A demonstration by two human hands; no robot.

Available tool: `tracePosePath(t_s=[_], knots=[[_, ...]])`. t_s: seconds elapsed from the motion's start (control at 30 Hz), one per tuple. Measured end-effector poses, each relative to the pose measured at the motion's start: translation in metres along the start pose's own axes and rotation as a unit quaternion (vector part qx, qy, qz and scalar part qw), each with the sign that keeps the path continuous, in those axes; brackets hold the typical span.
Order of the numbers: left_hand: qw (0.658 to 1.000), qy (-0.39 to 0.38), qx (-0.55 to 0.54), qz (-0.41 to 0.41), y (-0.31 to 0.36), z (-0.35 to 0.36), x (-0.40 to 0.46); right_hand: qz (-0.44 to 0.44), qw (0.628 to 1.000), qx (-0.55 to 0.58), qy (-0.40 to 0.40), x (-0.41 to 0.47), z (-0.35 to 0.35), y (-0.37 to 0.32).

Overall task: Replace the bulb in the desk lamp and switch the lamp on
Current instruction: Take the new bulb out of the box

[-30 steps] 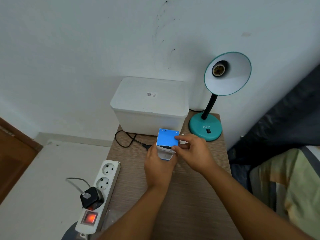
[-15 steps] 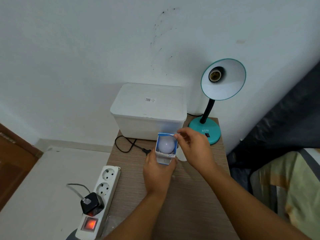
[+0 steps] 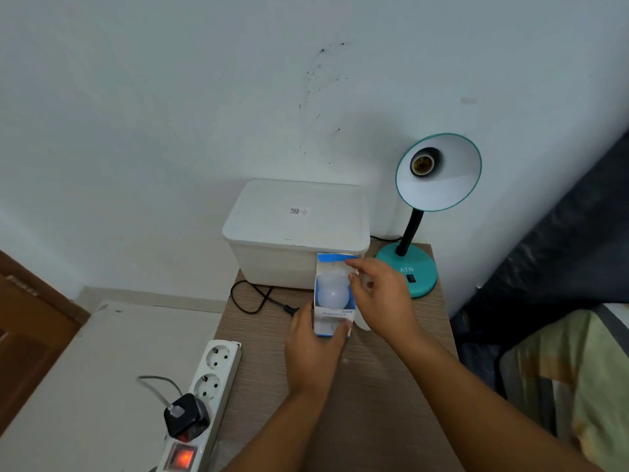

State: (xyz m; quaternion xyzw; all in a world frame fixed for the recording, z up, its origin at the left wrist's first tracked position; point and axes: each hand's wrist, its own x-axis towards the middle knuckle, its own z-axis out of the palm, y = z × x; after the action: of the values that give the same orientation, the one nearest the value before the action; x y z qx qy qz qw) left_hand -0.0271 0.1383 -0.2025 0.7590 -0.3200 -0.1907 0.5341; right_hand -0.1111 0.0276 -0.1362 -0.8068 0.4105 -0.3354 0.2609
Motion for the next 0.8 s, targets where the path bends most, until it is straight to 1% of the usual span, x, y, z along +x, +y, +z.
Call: tracePosePath(t_s=[0.27,0.37,0.5,0.63,0.8], knots=[[0.997,-0.037,0.015,0.063,-0.001,-0.013,0.016,-0.019,1.000,0.002,-0.009,0.000,-0.002,-0.001],[0.990,-0.061,0.048,0.118,0.005,-0.021,0.029,-0.020,1.000,0.003,-0.011,0.001,-0.004,-0.002],[0.972,-0.115,0.106,0.173,0.015,-0.030,0.046,-0.023,1.000,0.003,-0.009,0.001,-0.004,-0.002],[0.963,-0.153,0.117,0.188,0.019,-0.035,0.059,-0.023,1.000,0.002,-0.019,0.000,-0.004,-0.001],[0.961,-0.170,0.123,0.183,0.018,-0.037,0.063,0.003,0.999,0.002,-0.032,-0.003,-0.004,0.002]])
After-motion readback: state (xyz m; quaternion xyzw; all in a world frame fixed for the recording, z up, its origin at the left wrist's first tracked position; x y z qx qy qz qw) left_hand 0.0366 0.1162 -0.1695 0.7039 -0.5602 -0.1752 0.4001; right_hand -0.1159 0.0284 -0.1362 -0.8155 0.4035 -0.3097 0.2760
